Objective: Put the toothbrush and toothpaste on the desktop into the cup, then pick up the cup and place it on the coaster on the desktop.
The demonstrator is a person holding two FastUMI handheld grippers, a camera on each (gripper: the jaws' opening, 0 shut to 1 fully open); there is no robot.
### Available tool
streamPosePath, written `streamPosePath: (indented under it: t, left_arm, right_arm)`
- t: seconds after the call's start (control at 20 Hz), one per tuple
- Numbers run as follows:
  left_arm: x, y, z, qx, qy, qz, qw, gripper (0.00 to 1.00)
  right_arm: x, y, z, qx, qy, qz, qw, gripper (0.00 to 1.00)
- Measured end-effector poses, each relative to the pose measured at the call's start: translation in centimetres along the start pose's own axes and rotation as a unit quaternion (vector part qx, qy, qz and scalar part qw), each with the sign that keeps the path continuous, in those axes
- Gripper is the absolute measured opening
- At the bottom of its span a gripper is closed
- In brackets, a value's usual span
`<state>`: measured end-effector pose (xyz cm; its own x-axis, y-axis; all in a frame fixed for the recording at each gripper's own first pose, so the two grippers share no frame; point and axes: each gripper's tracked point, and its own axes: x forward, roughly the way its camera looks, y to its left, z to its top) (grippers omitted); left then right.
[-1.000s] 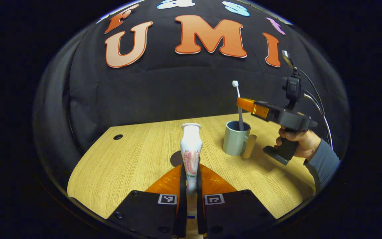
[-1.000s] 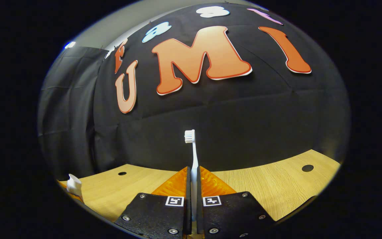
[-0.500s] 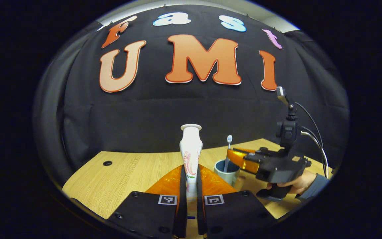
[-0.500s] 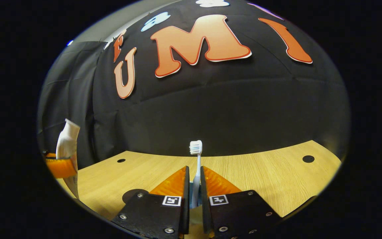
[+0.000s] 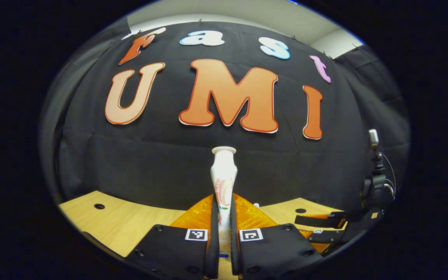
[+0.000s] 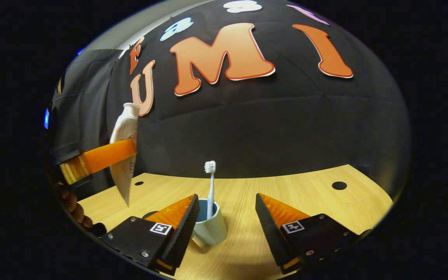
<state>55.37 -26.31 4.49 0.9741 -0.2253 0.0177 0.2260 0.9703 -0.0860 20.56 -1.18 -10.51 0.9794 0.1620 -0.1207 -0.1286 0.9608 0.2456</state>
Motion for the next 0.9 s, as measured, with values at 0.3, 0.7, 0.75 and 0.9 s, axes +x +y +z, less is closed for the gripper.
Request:
streamPosePath:
  t: [0.3,0.7,0.75,0.9]
  left_arm:
    - [4.0,-1.9,-3.0,-0.017,0.001,-0.018,1.000,0.16]
    - [6.6,-3.9,-7.8,-0.039,0.037,-0.043,0.998,0.16]
    - [6.7,-4.0,-8.4,-0.040,0.046,-0.044,0.997,0.16]
    - [6.8,-4.1,-10.7,-0.047,0.068,-0.041,0.996,0.16]
  right_arm:
    - [-3.4,-2.4,1.1,0.004,-0.023,-0.025,0.999,0.96]
    - [-5.6,-3.9,0.2,-0.037,-0.020,-0.052,0.998,0.96]
    - [-5.7,-3.9,-0.1,-0.038,-0.016,-0.053,0.998,0.97]
    - [-5.8,-3.9,-0.6,-0.039,-0.010,-0.055,0.998,0.97]
